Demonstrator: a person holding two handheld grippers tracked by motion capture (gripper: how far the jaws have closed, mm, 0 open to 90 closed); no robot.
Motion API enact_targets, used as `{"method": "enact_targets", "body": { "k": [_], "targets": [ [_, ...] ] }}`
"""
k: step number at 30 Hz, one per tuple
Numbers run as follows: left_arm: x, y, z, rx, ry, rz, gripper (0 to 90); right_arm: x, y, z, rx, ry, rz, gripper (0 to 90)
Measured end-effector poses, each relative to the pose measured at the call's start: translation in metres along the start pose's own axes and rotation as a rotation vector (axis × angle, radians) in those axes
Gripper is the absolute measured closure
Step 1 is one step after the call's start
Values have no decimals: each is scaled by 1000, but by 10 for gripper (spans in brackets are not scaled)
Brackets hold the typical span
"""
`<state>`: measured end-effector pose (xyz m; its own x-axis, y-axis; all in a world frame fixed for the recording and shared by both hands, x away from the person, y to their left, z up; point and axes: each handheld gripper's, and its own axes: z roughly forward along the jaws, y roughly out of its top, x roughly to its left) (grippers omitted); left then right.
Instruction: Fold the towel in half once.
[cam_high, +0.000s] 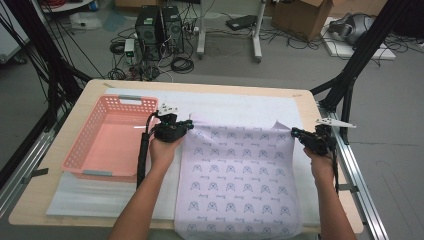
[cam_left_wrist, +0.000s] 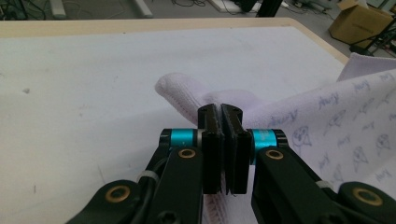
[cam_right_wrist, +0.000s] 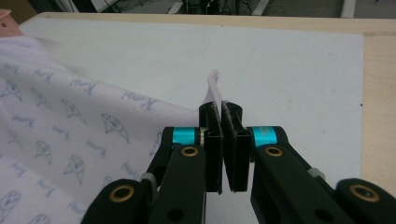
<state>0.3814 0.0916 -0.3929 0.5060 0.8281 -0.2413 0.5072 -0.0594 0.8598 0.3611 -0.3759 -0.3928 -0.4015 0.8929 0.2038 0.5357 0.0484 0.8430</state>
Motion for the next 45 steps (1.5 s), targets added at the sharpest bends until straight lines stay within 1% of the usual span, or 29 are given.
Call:
{"method": "enact_targets", "body": {
  "k": [2, 4, 7, 8, 11, 13, 16, 19, 21, 22, 24, 26, 29, 31, 33, 34, 35, 36, 37, 38, 39, 40, 41, 42, 44, 45],
  "targets": [
    [-2, -5, -5, -5, -14, -5, 866, 2, -3, -6, -12, 17, 6, 877],
    [-5, -10, -10, 7, -28, -1, 866, 3, -7, -12, -14, 32, 16, 876],
    [-13, -18, -20, -6, -41, 24, 865, 4, -16, -20, -7, 39, 13, 876],
    [-16, -20, -23, -2, -42, 40, 865, 6, -20, -24, -9, 45, 16, 876],
    [-22, -30, -34, -10, -56, 48, 865, 11, -32, -33, -5, 55, 5, 876],
    [-24, -38, -40, -5, -61, 58, 865, 14, -41, -39, -1, 63, 3, 876],
    [-27, -50, -51, -6, -75, 52, 865, 21, -54, -48, 6, 71, -10, 876],
    [-30, -66, -59, 7, -87, 54, 865, 28, -65, -56, 10, 73, -29, 876],
    [-32, -75, -64, 18, -96, 65, 865, 31, -70, -61, 15, 76, -34, 876],
    [-33, -80, -66, 21, -96, 68, 864, 33, -73, -63, 21, 76, -32, 876],
    [-35, -88, -72, 24, -101, 69, 864, 36, -77, -68, 28, 81, -40, 876],
    [-37, -95, -76, 33, -103, 78, 863, 40, -82, -72, 40, 83, -47, 876],
    [-38, -106, -81, 44, -116, 74, 861, 45, -91, -77, 66, 83, -66, 875],
    [-39, -113, -83, 60, -123, 76, 860, 46, -98, -79, 74, 90, -66, 875],
    [-39, -119, -83, 77, -130, 79, 855, 47, -105, -80, 99, 88, -69, 875],
    [-39, -120, -83, 81, -134, 77, 848, 47, -108, -80, 108, 88, -65, 874],
    [-39, -119, -82, 79, -136, 77, 818, 47, -111, -80, 119, 88, -71, 868],
    [-38, -118, -82, 71, -132, 77, 740, 49, -112, -80, 135, 84, -75, 852],
    [-36, -114, -81, 54, -130, 69, 621, 50, -113, -79, 141, 74, -83, 798],
    [-35, -110, -80, 32, -129, 58, 533, 52, -111, -79, 140, 67, -71, 703],
    [-32, -105, -78, 17, -133, 54, 479, 52, -107, -78, 130, 64, -56, 635],
    [-30, -100, -75, 9, -123, 51, 446, 52, -102, -78, 115, 54, -51, 602],
    [-28, -95, -72, 7, -120, 48, 434, 53, -97, -77, 99, 44, -54, 588],
    [-27, -91, -67, 8, -122, 38, 433, 54, -91, -73, 95, 30, -67, 565],
    [-26, -86, -56, 37, -128, 37, 442, 54, -81, -62, 115, 3, -72, 547],
    [-25, -85, -49, 56, -132, 35, 469, 54, -77, -55, 128, -3, -76, 547]
  ]
}}
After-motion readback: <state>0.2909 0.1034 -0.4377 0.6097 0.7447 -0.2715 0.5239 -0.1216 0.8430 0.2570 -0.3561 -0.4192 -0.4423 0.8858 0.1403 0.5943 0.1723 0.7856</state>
